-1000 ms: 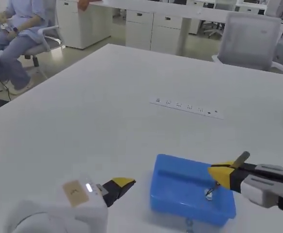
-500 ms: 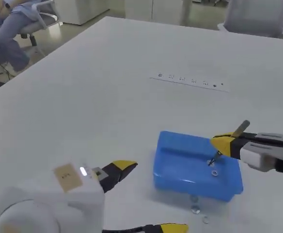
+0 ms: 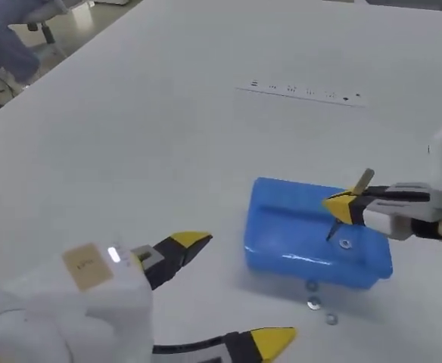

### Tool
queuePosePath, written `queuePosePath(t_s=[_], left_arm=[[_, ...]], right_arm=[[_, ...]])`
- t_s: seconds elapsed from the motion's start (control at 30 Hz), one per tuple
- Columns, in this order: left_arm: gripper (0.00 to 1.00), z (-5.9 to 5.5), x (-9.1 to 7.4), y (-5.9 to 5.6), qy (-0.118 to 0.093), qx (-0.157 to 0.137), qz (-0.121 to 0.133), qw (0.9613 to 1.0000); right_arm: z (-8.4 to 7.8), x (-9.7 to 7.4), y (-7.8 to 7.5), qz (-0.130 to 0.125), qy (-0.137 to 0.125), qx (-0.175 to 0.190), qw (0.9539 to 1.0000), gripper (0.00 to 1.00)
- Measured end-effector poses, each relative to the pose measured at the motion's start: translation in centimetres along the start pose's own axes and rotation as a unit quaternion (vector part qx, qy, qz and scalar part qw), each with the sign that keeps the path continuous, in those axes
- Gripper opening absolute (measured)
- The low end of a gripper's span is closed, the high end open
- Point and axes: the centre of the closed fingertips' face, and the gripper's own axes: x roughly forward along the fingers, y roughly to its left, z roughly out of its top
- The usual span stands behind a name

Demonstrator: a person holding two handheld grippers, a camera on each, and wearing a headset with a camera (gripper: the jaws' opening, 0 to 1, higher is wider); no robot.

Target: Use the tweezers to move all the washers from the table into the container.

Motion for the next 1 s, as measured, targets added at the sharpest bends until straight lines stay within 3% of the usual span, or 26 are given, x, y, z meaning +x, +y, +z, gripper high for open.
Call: queuePosePath(t_s=[0.07, 0.17, 0.3, 0.43, 0.6, 0.67, 1.0], left_arm=[[0.71, 0.2, -0.2, 0.2, -0.006, -0.005, 0.002, 1.0], [0.7, 0.1, -0.3, 0.5, -0.007, -0.009, 0.01, 0.9999], [0.7, 0.4, -0.5, 1.0, -0.015, -0.014, 0.022, 0.9995], [0.7, 0.5, -0.5, 1.1, -0.019, -0.015, 0.024, 0.9994], [0.69, 0.6, -0.6, 1.4, -0.018, -0.008, 0.033, 0.9993], [0.68, 0.6, -0.7, 1.6, -0.017, -0.006, 0.039, 0.9991], [0.7, 0.6, -0.5, 1.3, -0.016, -0.003, 0.03, 0.9994]], right_arm=[[0.1, 0.1, 0.1, -0.001, -0.015, 0.025, 0.9996, 0.03], [-0.3, 0.5, 0.0, -0.009, -0.008, 0.027, 0.9996, 0.03], [-0.1, 0.7, -0.4, -0.026, -0.007, 0.017, 0.9995, 0.03], [-0.1, 1.2, -0.3, -0.022, 0.009, -0.003, 0.9997, 0.03], [0.0, 1.3, -0.1, -0.022, 0.008, -0.007, 0.9997, 0.03], [0.2, 1.4, 0.2, -0.012, 0.004, -0.039, 0.9992, 0.04], [2.0, -0.9, -0.3, -0.027, -0.04, 0.013, 0.9988, 0.04]])
